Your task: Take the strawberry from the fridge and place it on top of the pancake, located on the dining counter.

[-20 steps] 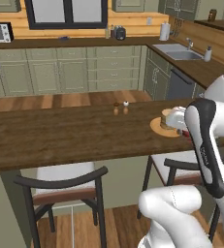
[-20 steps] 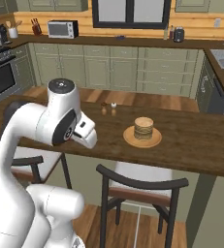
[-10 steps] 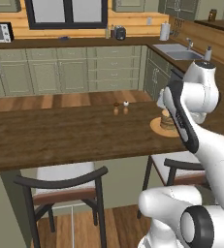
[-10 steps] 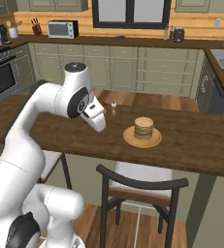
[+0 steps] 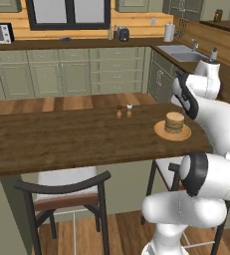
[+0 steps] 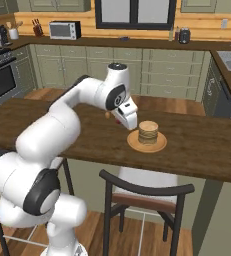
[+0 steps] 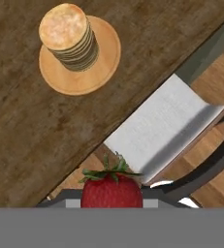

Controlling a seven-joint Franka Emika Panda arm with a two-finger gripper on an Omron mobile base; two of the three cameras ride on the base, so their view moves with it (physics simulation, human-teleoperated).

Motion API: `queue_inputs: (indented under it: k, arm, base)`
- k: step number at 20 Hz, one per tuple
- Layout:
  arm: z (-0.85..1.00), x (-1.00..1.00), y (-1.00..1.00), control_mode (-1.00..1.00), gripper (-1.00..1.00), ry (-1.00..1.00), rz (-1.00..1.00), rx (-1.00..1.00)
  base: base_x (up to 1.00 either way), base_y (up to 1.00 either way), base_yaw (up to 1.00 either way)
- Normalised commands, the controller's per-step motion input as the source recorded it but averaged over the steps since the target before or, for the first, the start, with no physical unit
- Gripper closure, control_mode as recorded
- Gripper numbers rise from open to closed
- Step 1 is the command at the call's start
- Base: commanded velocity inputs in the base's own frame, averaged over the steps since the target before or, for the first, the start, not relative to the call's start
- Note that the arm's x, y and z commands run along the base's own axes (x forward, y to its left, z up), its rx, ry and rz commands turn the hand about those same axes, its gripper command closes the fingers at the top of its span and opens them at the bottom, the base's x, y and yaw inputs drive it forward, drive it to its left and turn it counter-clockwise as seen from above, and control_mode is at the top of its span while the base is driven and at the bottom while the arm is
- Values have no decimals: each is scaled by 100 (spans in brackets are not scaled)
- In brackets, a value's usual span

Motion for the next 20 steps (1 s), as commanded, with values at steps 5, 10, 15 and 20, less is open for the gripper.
queue_inputs:
  k: [5,10,15,20]
  arm:
    - [-44,84,-30,-100,100,11,0,1]
    - [-37,69,-30,-100,100,4,0,4]
    - [-30,51,-27,-100,100,2,0,6]
    - [-57,45,-3,-100,100,4,1,1]
  base:
    - [0,0,0]
    - [0,0,0]
    - [0,0,0]
    - [0,0,0]
